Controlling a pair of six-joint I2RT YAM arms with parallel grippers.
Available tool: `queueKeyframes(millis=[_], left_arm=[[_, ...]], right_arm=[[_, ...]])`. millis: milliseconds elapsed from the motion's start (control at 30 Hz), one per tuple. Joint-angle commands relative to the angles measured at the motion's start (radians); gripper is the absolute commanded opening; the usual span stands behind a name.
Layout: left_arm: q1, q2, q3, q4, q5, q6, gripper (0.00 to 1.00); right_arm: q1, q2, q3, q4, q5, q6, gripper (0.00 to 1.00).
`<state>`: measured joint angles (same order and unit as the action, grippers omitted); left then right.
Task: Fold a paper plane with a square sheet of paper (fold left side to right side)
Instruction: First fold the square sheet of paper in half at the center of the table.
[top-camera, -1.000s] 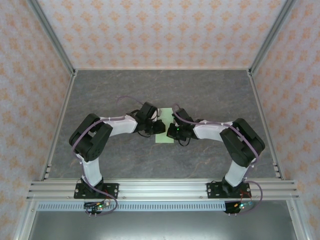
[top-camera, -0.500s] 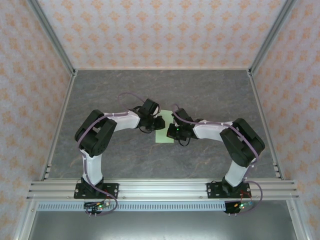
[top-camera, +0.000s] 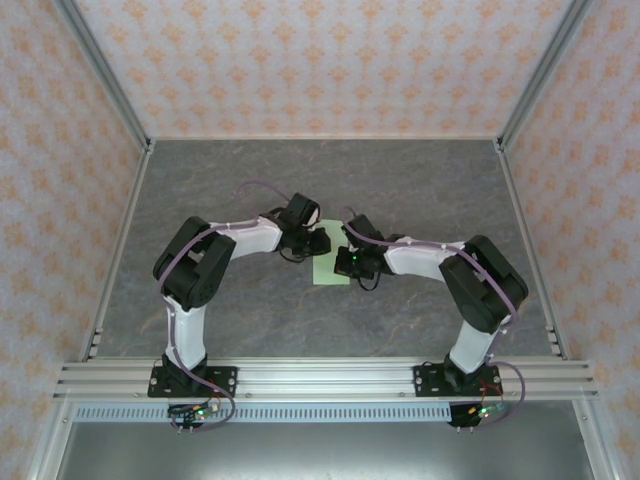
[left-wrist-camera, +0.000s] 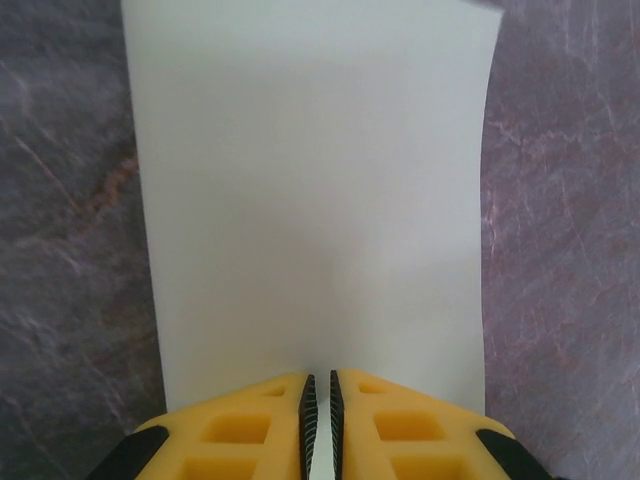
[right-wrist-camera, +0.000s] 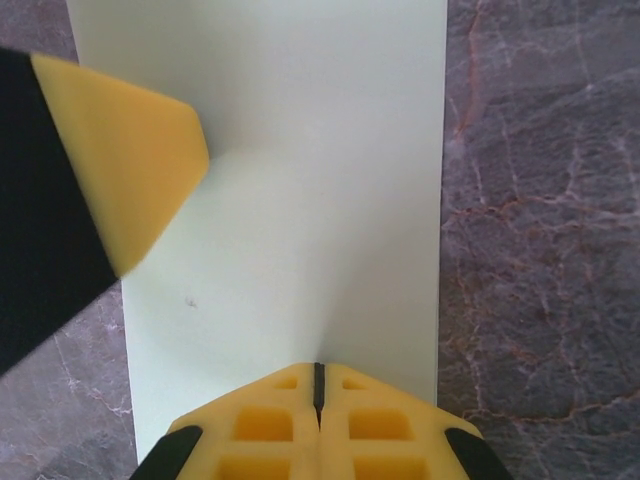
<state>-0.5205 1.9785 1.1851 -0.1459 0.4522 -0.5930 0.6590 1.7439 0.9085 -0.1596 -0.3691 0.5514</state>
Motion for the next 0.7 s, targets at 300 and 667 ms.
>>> queueKeyframes(millis=[300, 667], left_arm=[[0.102, 0.112, 0.134, -0.080, -0.170, 0.044, 0.18], [0.161, 0.174, 0.226, -0.068, -0.123, 0.032, 0.18]], right_arm=[[-0.005, 0.065, -0.051, -0.146, 0.040, -0.022, 0.06], [-0.006, 0.071, -0.051, -0.146, 0.033, -0.028, 0.06]])
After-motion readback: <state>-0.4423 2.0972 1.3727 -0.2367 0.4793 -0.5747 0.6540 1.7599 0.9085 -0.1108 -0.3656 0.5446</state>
